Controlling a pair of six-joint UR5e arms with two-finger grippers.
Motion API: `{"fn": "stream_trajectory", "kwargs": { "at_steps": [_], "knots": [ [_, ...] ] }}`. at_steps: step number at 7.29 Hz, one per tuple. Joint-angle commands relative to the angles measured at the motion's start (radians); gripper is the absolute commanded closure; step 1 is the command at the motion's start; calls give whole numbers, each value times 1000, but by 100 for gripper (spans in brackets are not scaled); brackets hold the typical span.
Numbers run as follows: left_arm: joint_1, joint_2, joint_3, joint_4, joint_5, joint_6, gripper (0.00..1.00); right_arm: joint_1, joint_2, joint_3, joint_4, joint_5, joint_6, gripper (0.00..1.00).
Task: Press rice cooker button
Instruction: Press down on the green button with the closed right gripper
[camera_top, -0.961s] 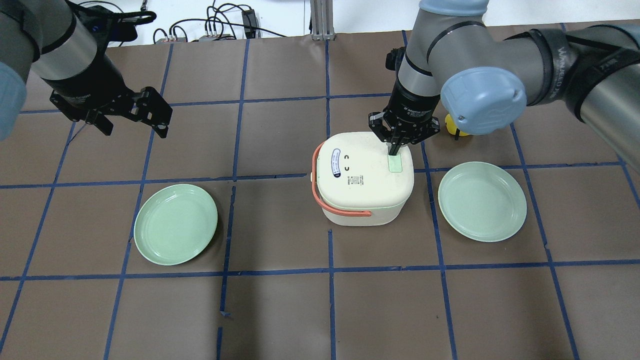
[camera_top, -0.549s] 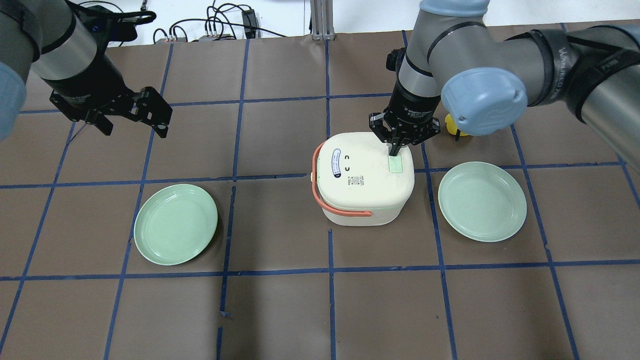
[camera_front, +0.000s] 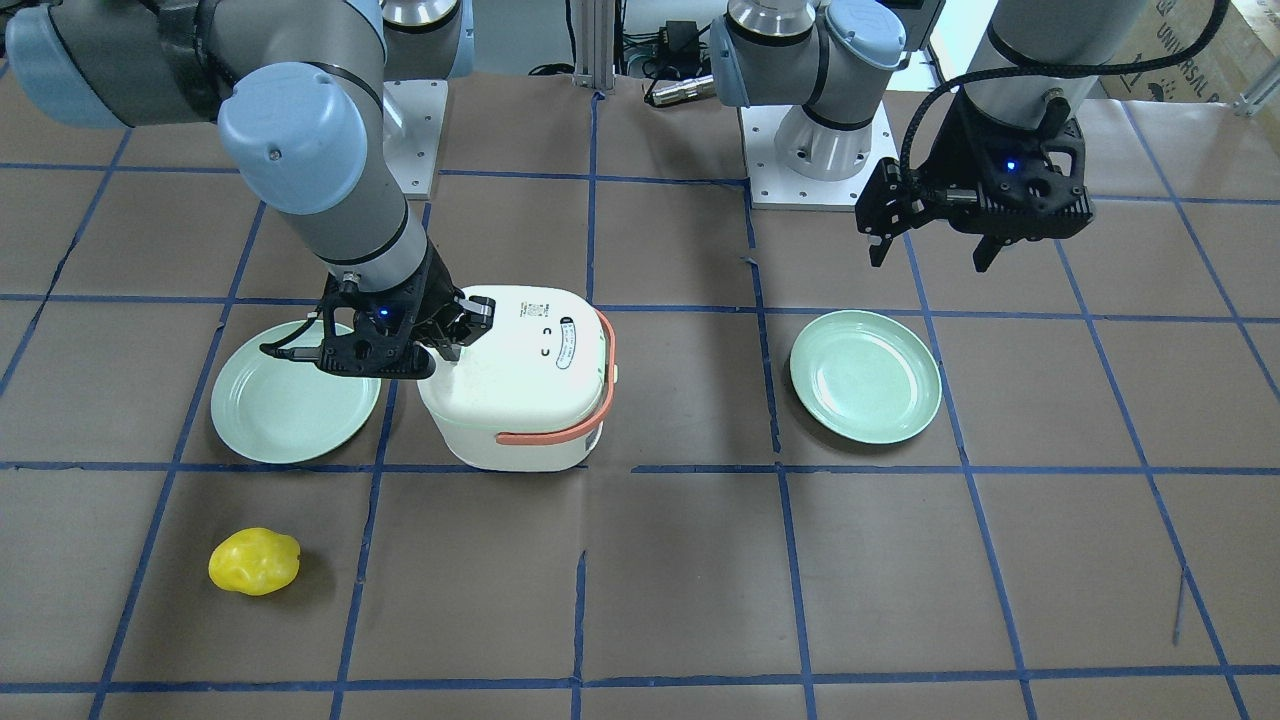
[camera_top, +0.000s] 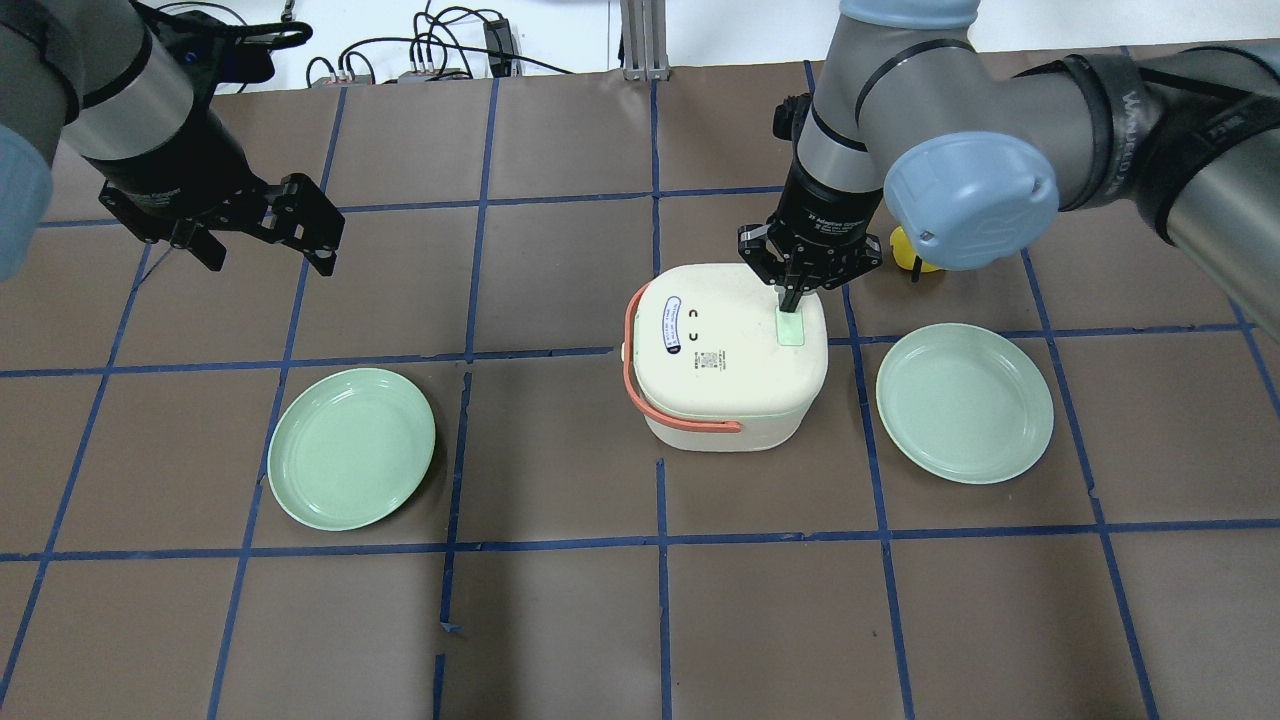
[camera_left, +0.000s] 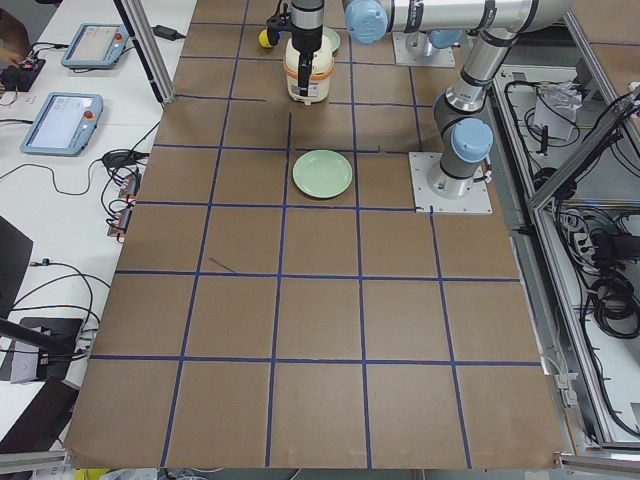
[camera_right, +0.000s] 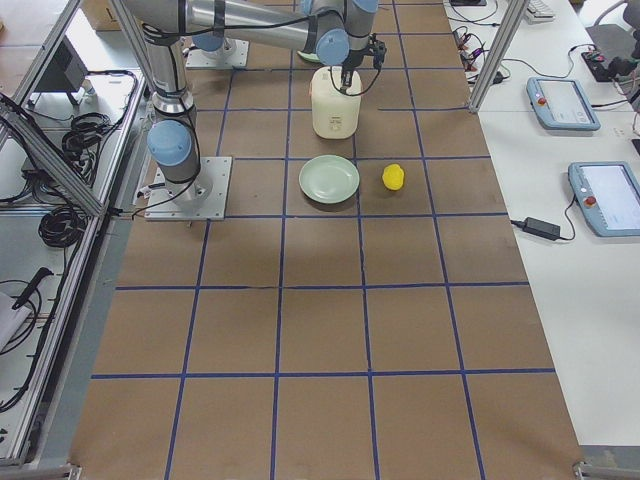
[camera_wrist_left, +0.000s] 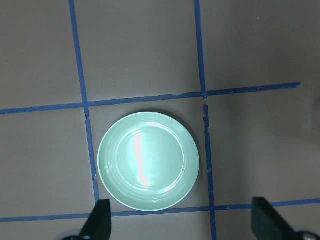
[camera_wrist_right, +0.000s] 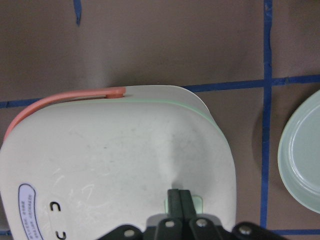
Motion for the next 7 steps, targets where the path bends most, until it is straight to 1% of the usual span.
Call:
{"fn": "stream_trajectory", "kwargs": {
  "at_steps": [1,7],
  "knots": [
    [0,-1,0,0,0,1,0,0,1,5,0,0,-2,86],
    [0,-1,0,0,0,0,0,0,4,7,-1,2,-11,86]
  ]
}}
